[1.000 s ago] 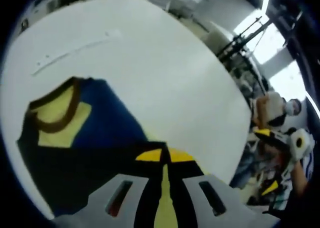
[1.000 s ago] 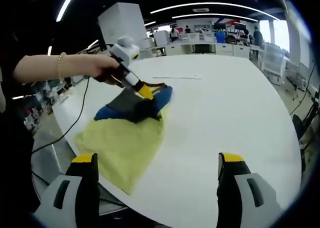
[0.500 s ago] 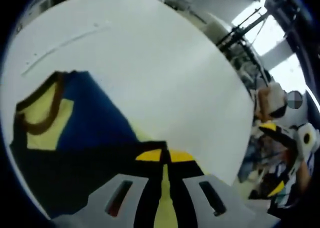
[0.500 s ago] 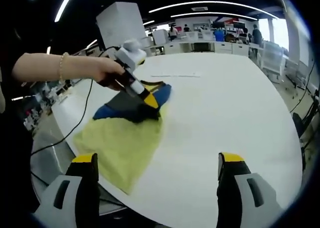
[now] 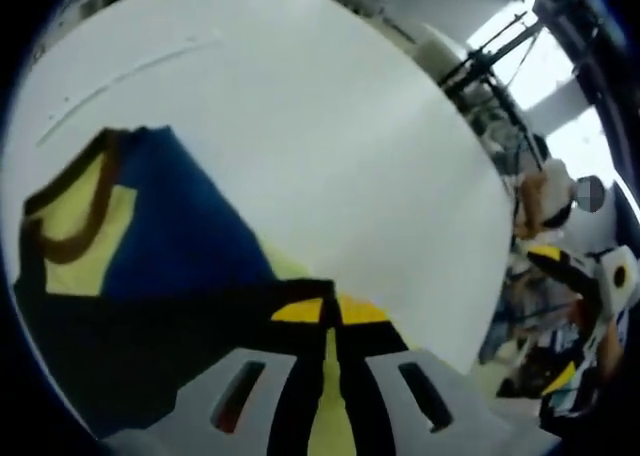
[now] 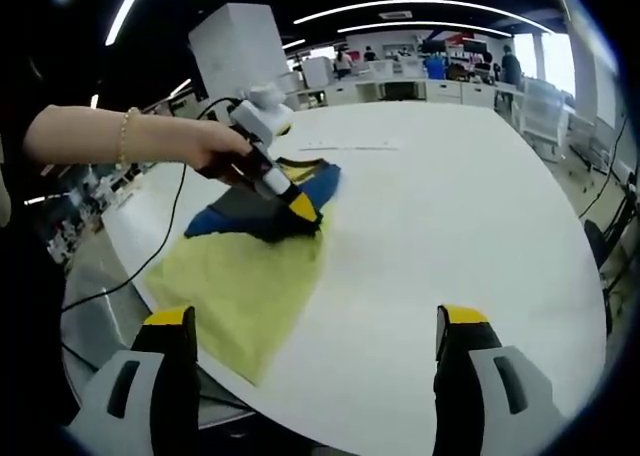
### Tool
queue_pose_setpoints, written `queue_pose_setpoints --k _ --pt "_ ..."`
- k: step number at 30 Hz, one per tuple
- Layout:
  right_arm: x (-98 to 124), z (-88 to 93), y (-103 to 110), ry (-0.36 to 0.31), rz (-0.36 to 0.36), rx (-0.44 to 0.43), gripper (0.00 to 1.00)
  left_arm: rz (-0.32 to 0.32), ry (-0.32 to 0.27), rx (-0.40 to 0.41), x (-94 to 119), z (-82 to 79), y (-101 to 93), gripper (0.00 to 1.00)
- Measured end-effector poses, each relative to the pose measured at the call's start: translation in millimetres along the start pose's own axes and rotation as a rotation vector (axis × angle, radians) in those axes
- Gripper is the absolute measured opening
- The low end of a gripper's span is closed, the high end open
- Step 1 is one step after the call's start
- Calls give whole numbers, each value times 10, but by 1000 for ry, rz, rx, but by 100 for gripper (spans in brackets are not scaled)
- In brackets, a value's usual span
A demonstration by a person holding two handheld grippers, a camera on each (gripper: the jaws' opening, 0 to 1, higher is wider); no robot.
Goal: Fold the garment on the visible template until the final outline fits inside the template.
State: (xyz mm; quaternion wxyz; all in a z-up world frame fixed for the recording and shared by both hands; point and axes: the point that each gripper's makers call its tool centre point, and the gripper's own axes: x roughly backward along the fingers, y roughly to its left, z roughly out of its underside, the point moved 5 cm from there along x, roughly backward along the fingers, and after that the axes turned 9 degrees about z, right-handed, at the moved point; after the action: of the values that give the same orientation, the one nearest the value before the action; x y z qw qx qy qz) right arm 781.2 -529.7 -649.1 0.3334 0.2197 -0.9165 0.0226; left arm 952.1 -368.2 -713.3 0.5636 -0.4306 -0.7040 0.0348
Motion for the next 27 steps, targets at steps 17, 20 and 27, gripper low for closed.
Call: queue_pose_setpoints --k 17,20,27 --pt "-88 -76 57 -10 -23 6 99 56 -152 4 403 -33 131 6" --pt "-96 -75 69 -10 -27 5 98 60 -153 -3 410 -10 136 8" --pt "-90 -69 71 -9 -26 5 98 38 -157 -18 472 65 237 13"
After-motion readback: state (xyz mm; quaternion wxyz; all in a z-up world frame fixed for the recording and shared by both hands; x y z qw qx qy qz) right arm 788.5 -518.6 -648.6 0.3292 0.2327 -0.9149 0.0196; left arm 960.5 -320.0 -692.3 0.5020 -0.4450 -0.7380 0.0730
